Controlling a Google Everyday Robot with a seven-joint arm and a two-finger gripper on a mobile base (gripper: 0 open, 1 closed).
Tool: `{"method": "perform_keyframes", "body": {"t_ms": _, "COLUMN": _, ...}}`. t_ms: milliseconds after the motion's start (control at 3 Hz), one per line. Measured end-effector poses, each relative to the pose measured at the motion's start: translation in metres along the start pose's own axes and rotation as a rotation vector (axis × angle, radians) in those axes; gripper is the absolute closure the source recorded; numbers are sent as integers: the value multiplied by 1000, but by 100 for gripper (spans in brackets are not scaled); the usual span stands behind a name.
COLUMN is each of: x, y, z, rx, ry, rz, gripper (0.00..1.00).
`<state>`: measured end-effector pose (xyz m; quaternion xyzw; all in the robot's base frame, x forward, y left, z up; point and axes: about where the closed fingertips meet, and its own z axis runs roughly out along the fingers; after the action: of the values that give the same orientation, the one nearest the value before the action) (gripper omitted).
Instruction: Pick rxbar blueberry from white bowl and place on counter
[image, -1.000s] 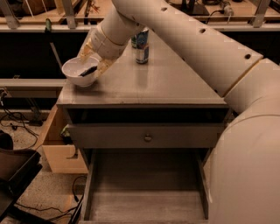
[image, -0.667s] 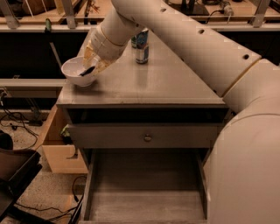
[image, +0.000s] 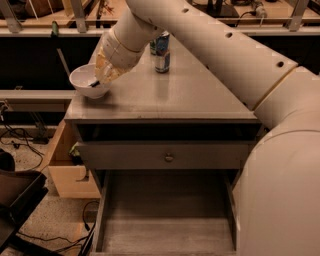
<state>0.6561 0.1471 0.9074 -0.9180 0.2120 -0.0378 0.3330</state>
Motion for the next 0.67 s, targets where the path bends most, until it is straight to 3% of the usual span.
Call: {"method": "perform_keyframes", "body": {"t_ms": 667, "x": 3, "y": -16, "z": -11, "rx": -18, "ry": 24, "rz": -30, "gripper": 100}}
